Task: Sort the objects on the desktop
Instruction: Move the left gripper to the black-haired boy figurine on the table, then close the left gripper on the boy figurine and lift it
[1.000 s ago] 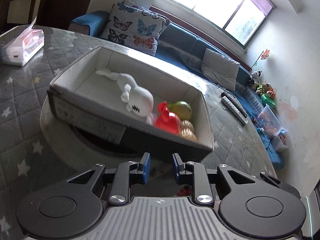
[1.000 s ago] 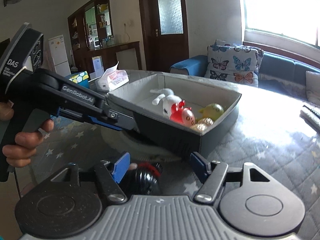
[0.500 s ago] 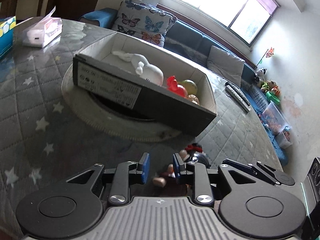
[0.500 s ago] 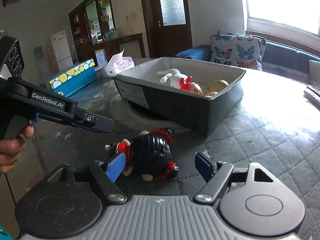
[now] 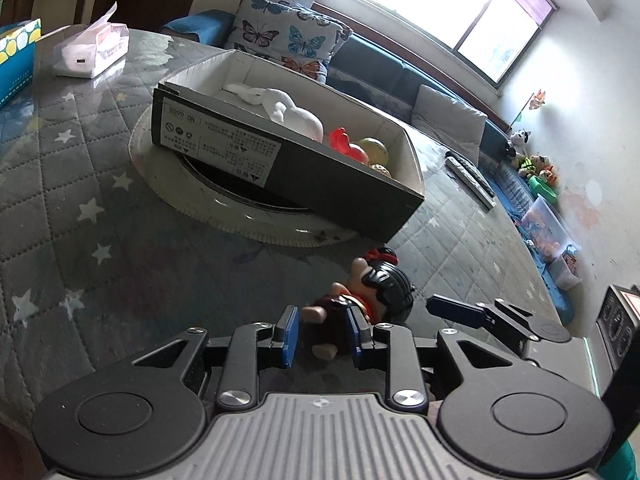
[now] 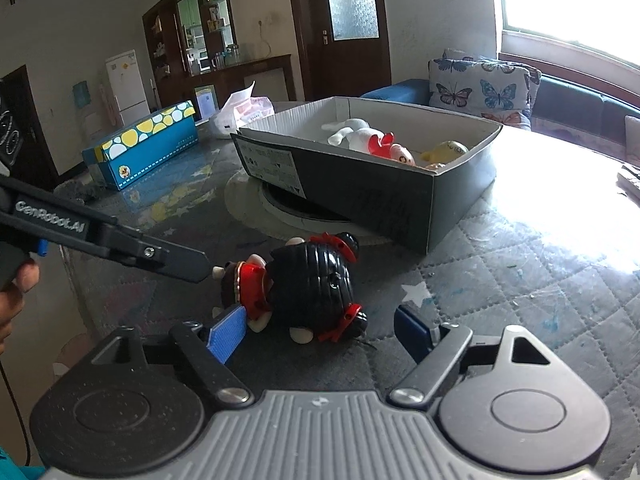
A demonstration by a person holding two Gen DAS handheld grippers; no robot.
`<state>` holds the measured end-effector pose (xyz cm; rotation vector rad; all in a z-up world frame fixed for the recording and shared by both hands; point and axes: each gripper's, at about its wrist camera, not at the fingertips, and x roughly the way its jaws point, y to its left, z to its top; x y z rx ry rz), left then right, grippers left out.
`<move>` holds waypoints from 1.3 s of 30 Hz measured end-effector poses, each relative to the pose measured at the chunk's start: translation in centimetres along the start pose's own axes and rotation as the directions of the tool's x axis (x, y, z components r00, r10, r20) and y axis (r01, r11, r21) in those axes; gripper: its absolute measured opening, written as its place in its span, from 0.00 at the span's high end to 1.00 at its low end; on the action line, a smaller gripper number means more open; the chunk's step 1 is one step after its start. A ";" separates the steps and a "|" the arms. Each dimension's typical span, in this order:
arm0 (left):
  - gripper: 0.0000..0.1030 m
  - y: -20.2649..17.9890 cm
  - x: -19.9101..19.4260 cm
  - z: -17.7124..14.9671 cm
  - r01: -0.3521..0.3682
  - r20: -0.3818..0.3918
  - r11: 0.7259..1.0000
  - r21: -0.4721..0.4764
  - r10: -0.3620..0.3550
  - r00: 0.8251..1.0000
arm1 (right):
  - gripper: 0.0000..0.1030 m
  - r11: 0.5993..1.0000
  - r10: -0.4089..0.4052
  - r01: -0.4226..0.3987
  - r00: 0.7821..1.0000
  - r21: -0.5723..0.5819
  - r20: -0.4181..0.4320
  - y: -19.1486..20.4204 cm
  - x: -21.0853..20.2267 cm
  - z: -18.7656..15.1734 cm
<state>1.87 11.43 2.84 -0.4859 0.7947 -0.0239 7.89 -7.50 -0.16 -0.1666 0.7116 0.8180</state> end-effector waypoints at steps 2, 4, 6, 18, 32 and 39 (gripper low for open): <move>0.72 0.0 0.1 -0.2 0.003 -0.005 1.000 -0.001 -0.003 1.000 | 0.20 1.000 0.002 -0.002 1.000 0.001 -0.006 -0.1 0.3 -0.1; 0.72 -0.1 0.2 -0.3 0.007 -0.010 1.000 -0.002 -0.007 1.000 | 0.20 1.000 0.001 -0.001 1.000 -0.001 -0.011 -0.1 0.5 -0.1; 0.72 -0.1 0.2 -0.3 0.010 -0.012 1.000 -0.003 -0.010 1.000 | 0.20 1.000 0.002 -0.002 1.000 -0.004 -0.015 -0.2 0.6 -0.1; 0.71 0.1 1.4 -0.2 0.023 -0.043 1.000 -0.020 -0.024 0.999 | 0.20 0.999 0.019 -0.020 0.999 -0.031 -0.044 0.1 2.1 0.0; 0.71 0.6 2.1 0.2 0.019 -0.042 0.999 -0.046 -0.021 0.999 | 0.20 0.996 0.042 -0.044 0.999 -0.071 -0.028 1.3 2.2 0.2; 0.72 0.8 2.6 0.7 0.016 -0.041 0.998 -0.057 -0.018 0.999 | 0.20 0.997 0.030 -0.030 1.000 -0.064 -0.009 0.9 2.0 0.6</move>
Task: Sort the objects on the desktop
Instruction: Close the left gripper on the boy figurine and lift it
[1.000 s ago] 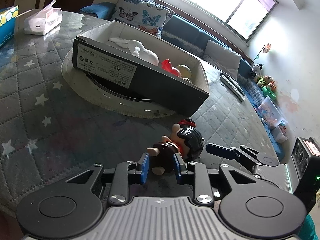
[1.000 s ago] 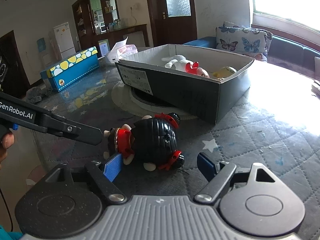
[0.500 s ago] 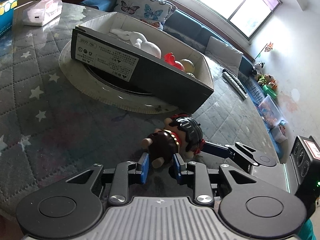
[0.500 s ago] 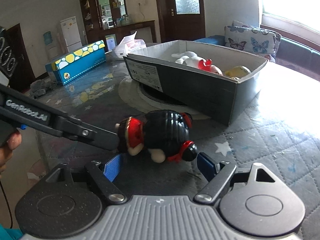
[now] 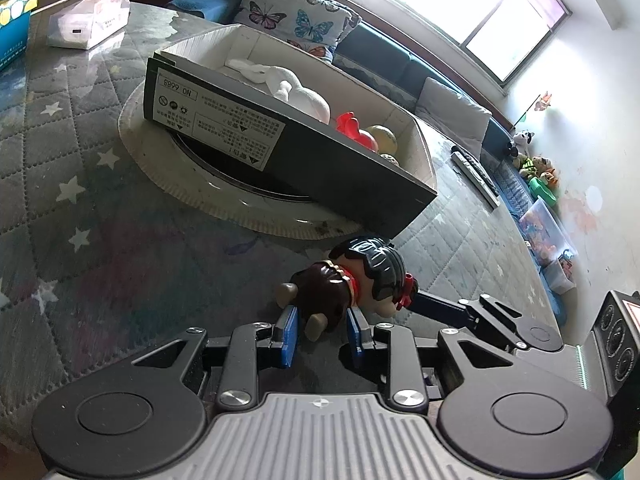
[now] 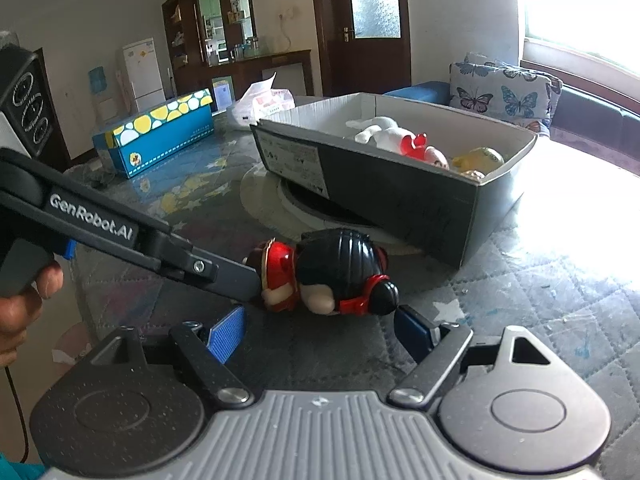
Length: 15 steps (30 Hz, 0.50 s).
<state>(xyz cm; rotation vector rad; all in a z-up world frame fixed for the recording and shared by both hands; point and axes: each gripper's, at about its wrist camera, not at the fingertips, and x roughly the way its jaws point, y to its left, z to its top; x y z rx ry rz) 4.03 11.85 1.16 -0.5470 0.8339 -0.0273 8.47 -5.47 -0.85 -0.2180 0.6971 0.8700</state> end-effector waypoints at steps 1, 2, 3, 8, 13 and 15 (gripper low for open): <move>0.71 0.0 0.1 0.0 0.001 0.001 1.000 -0.002 -0.001 1.000 | 0.20 1.000 0.000 0.000 1.000 -0.001 0.002 0.0 0.0 0.1; 0.71 0.0 0.1 0.1 0.003 0.001 1.000 -0.004 -0.003 1.000 | 0.20 1.000 0.000 0.000 1.000 -0.001 0.004 -0.1 0.0 0.2; 0.71 0.1 0.2 0.2 0.002 0.002 1.000 -0.005 -0.002 1.000 | 0.20 1.000 -0.001 0.001 1.000 -0.003 0.005 -0.1 0.0 0.3; 0.71 0.4 0.3 0.6 0.008 0.003 1.000 -0.022 -0.008 1.000 | 0.20 1.000 -0.003 0.003 1.000 -0.016 0.015 -0.1 0.3 0.6; 0.71 0.7 0.3 1.0 0.011 0.005 0.999 -0.035 -0.011 1.000 | 0.19 0.999 -0.010 0.011 1.000 -0.040 0.026 0.1 0.5 0.9; 0.71 0.9 0.2 1.1 0.009 0.008 0.999 -0.038 -0.009 1.000 | 0.19 0.999 -0.008 0.009 1.000 -0.051 0.030 0.3 0.4 1.0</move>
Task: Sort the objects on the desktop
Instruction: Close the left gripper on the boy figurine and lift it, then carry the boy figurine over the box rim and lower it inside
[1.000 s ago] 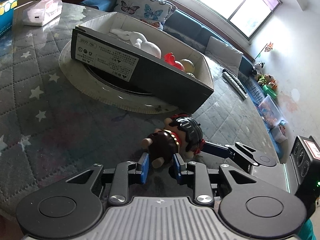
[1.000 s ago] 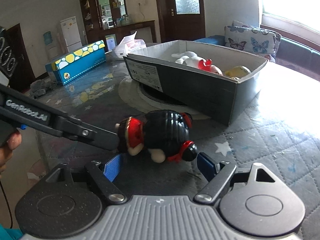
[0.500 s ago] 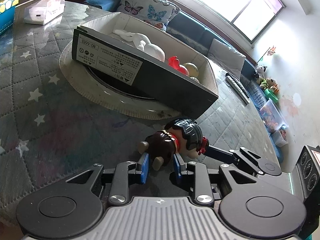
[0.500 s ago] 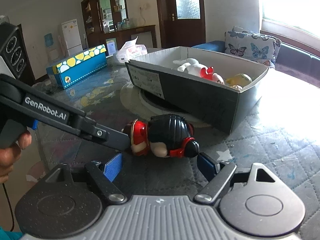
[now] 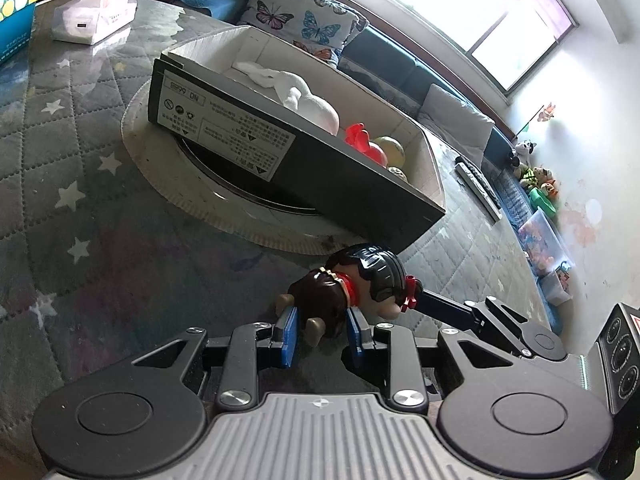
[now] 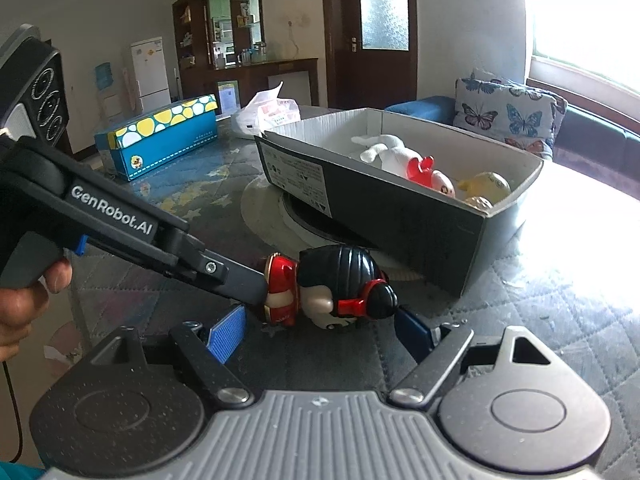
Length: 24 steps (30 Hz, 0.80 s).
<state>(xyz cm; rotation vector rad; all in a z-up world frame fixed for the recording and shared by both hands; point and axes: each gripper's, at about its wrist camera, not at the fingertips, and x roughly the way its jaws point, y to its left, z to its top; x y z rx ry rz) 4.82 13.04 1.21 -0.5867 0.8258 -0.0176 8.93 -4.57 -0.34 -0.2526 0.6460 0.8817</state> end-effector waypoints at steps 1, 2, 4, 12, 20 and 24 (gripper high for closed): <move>0.71 0.1 0.0 0.1 -0.001 0.003 1.000 -0.002 0.001 1.000 | 0.19 1.000 0.001 -0.001 1.000 -0.006 0.003 0.1 -0.1 0.0; 0.71 0.2 -0.1 0.1 -0.002 0.005 1.000 -0.004 0.002 1.000 | 0.19 1.000 0.002 -0.002 1.000 -0.012 0.006 0.2 -0.1 0.1; 0.71 0.3 -0.2 0.2 -0.004 0.009 1.000 -0.009 0.004 1.000 | 0.19 1.000 0.004 -0.004 1.000 -0.024 0.012 0.4 -0.3 0.2; 0.71 0.6 -0.3 0.8 -0.004 0.017 1.000 -0.012 0.004 1.000 | 0.19 0.998 0.013 -0.012 1.000 -0.055 0.013 1.1 -0.8 -0.1; 0.70 1.0 -0.1 1.4 -0.010 0.024 1.000 -0.011 0.010 1.000 | 0.18 0.997 0.033 -0.031 0.999 -0.066 0.016 1.6 -1.2 -0.2; 0.70 1.2 0.0 1.8 -0.002 0.020 1.000 -0.017 0.002 1.000 | 0.19 0.998 0.023 -0.022 1.000 -0.058 0.020 1.4 -0.9 0.0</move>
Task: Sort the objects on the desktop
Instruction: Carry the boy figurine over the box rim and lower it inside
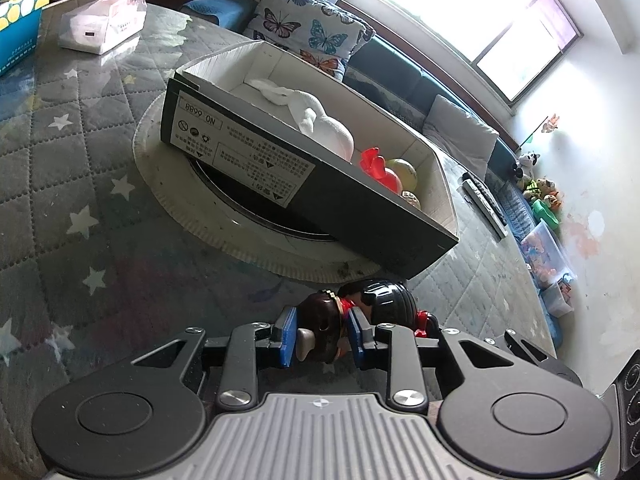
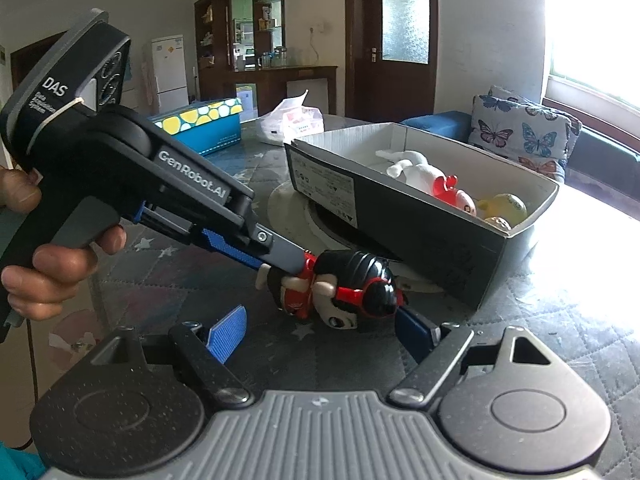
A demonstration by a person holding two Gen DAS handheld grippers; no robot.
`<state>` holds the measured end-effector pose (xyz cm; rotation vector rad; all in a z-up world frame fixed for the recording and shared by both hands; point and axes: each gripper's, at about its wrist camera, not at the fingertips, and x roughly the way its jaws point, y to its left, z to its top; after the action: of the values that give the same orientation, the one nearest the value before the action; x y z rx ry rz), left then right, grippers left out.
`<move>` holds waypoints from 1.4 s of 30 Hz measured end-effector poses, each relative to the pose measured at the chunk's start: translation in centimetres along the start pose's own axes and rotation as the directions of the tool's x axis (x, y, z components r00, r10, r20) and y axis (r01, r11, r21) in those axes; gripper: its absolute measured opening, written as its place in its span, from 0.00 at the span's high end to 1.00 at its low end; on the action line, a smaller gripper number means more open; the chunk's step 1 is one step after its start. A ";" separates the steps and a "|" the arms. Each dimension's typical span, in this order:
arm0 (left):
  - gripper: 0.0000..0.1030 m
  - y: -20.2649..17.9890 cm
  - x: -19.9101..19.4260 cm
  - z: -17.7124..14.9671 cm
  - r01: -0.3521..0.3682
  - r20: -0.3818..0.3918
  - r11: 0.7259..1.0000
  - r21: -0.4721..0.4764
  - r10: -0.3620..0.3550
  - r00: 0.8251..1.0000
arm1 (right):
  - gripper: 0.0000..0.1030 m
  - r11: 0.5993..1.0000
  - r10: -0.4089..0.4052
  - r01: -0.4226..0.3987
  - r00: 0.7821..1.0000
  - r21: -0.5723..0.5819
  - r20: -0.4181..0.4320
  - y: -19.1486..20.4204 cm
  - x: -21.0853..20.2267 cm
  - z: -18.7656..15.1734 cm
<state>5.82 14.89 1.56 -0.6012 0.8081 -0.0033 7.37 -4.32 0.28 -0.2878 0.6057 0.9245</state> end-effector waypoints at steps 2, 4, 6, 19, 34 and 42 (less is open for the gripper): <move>0.70 0.0 0.1 0.2 -0.001 0.000 1.000 0.004 0.001 1.000 | 0.19 1.000 -0.012 0.012 1.000 0.006 0.000 -0.2 0.2 0.1; 0.69 0.0 0.2 0.5 -0.003 0.000 1.000 0.008 0.003 1.000 | 0.19 1.000 -0.018 0.018 1.000 0.014 0.003 -0.5 0.4 0.2; 0.69 0.1 0.3 0.7 -0.003 0.001 1.000 0.007 0.003 1.000 | 0.19 1.000 -0.024 0.024 1.000 0.018 0.002 -0.7 0.6 0.4; 0.67 1.2 0.7 1.6 0.035 -0.010 0.999 -0.033 -0.036 0.999 | 0.35 0.999 -0.020 0.021 0.999 0.042 -0.025 -2.1 3.1 1.3; 0.67 2.8 -1.1 1.2 0.080 0.066 0.996 -0.050 -0.076 0.995 | 0.41 0.995 0.028 -0.023 0.998 0.099 -0.051 -3.1 4.6 3.1; 0.66 3.4 0.2 1.4 0.066 0.030 0.995 -0.080 -0.064 0.998 | 0.39 0.998 0.002 0.001 0.999 0.055 -0.051 -2.4 5.1 3.1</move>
<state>6.17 18.38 0.46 -0.7031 0.7645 -0.0217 12.78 -0.87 -0.36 -0.2622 0.6770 0.9016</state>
